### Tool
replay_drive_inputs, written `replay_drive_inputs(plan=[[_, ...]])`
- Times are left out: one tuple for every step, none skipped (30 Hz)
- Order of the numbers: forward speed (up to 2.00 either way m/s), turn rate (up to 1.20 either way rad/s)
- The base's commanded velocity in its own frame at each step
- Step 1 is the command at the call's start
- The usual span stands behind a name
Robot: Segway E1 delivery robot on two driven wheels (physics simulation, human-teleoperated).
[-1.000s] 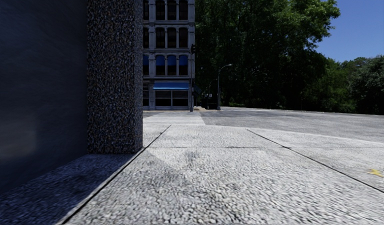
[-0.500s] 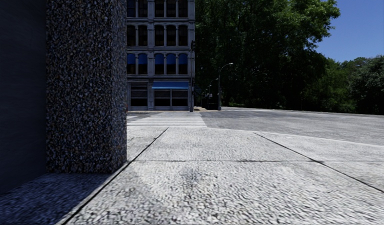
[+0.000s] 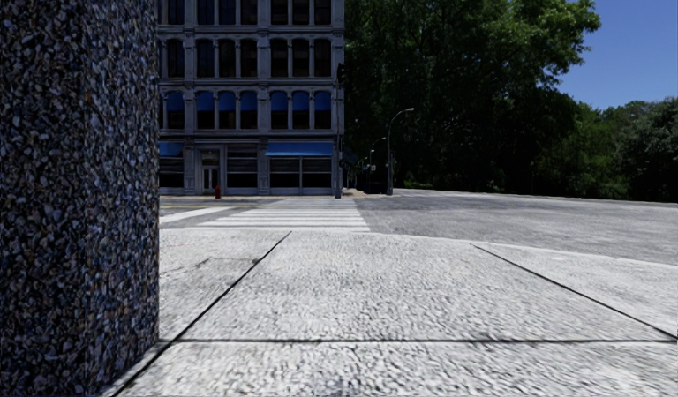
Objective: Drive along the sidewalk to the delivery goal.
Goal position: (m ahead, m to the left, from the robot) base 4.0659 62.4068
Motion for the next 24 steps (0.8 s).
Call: replay_drive_inputs(plan=[[2.00, 0.00], [2.00, 0.00], [2.00, 0.00], [2.00, 0.00], [2.00, 0.00], [2.00, 0.00], [2.00, 0.00], [2.00, 0.00], [2.00, 0.00], [2.00, 0.00], [2.00, 0.00], [2.00, 0.00], [2.00, 0.00], [2.00, 0.00], [2.00, 0.00], [2.00, 0.00], [2.00, 0.00], [2.00, 0.00], [2.00, 0.00], [2.00, 0.22], [2.00, 0.64], [2.00, 0.64], [2.00, 0.89], [2.00, 1.20]])
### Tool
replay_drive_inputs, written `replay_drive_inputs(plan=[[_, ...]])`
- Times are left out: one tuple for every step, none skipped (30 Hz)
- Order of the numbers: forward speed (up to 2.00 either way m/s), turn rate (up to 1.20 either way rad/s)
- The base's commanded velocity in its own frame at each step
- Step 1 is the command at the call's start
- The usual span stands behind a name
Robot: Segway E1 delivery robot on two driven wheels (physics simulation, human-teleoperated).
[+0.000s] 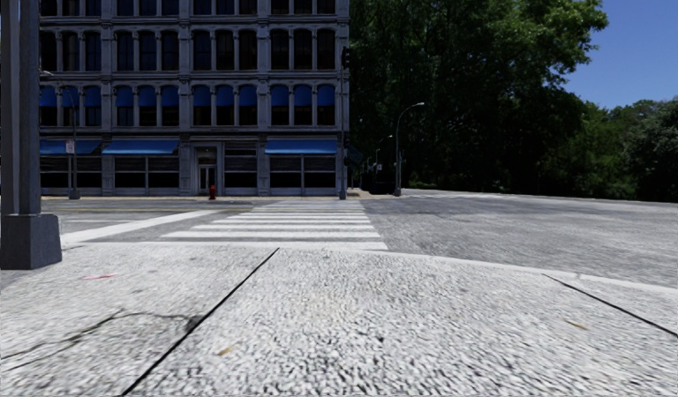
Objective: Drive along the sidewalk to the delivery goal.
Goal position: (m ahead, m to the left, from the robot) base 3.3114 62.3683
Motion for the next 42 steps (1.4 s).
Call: replay_drive_inputs(plan=[[2.00, 1.20], [2.00, 1.20], [2.00, 1.20], [2.00, 1.20], [2.00, 1.20], [2.00, 1.20], [2.00, 1.20], [2.00, 1.20], [2.00, 1.20], [2.00, 1.20], [2.00, 1.20], [2.00, 1.20], [2.00, 1.20], [2.00, 1.20], [2.00, 1.20], [2.00, 1.20], [2.00, 1.20], [2.00, 1.20], [2.00, 1.20], [2.00, 1.20], [2.00, 1.20], [2.00, 1.20], [2.00, 1.20], [2.00, 1.20], [2.00, 1.20], [2.00, 1.20], [2.00, 1.20], [2.00, 1.20], [2.00, 1.20], [2.00, 1.20], [2.00, 1.19], [2.00, 1.04], [2.00, 1.04], [2.00, 0.91], [2.00, 0.81], [2.00, 0.72], [2.00, 0.66], [2.00, 0.66], [2.00, 0.64], [2.00, 0.55], [2.00, 0.39], [2.00, 0.24]])
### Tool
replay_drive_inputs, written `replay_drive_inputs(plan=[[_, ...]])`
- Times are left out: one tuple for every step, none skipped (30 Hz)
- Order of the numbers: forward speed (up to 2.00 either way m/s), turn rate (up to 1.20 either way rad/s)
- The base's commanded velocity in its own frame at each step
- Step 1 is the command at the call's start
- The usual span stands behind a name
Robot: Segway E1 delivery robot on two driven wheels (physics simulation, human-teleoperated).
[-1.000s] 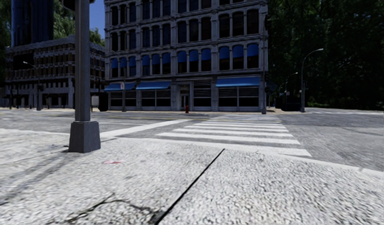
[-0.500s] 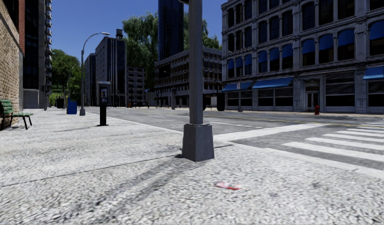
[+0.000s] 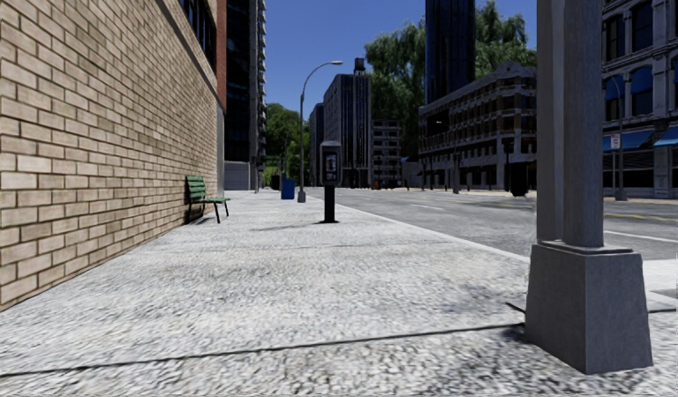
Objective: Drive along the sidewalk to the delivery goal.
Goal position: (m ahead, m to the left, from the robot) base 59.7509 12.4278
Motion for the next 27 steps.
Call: replay_drive_inputs(plan=[[2.00, 0.24], [2.00, 0.10], [2.00, 0.05], [2.00, 0.03], [2.00, 0.03], [2.00, 0.03], [2.00, 0.03], [2.00, 0.03], [2.00, 0.18], [2.00, 0.69], [2.00, 0.69], [2.00, 0.83], [2.00, 1.02], [2.00, 1.20], [2.00, 1.20], [2.00, 1.20], [2.00, 1.20], [2.00, 1.20], [2.00, 0.75], [2.00, 0.33], [2.00, 0.23], [2.00, 0.23], [2.00, 0.12], [2.00, 0.05], [2.00, 0.02], [2.00, 0.01], [2.00, 0.01]])
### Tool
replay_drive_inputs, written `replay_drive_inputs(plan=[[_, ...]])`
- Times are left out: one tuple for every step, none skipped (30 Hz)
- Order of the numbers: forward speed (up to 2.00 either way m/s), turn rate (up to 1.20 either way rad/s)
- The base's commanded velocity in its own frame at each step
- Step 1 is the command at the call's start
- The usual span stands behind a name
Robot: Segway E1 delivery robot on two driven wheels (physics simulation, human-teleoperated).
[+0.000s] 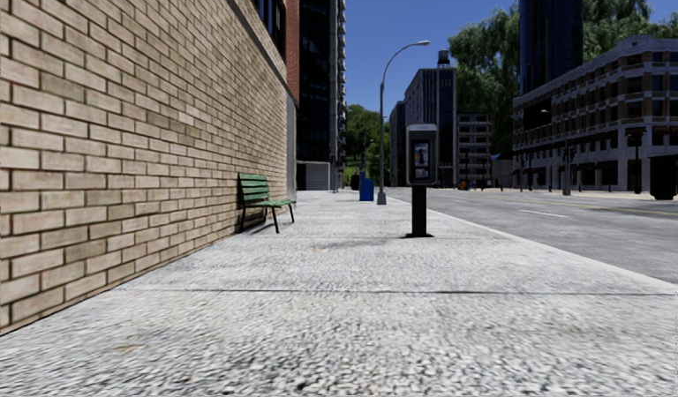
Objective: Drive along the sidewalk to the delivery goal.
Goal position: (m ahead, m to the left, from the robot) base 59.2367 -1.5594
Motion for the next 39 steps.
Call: replay_drive_inputs(plan=[[2.00, 0.01], [2.00, 0.01], [2.00, 0.00], [2.00, 0.00], [2.00, 0.00], [2.00, 0.00], [2.00, 0.00], [2.00, 0.00], [2.00, 0.00], [2.00, 0.00], [2.00, 0.00], [2.00, 0.00], [2.00, 0.00], [2.00, 0.00], [2.00, 0.00], [2.00, 0.00], [2.00, 0.00], [2.00, 0.00], [2.00, 0.00], [2.00, 0.00], [2.00, 0.00], [2.00, 0.00], [2.00, 0.00], [2.00, 0.00], [2.00, 0.00], [2.00, 0.00], [2.00, 0.00], [2.00, 0.00], [2.00, 0.00], [2.00, 0.00], [2.00, 0.00], [2.00, 0.00], [2.00, 0.00], [2.00, 0.00], [2.00, 0.00], [2.00, 0.00], [2.00, 0.00], [2.00, 0.00], [2.00, 0.00]])
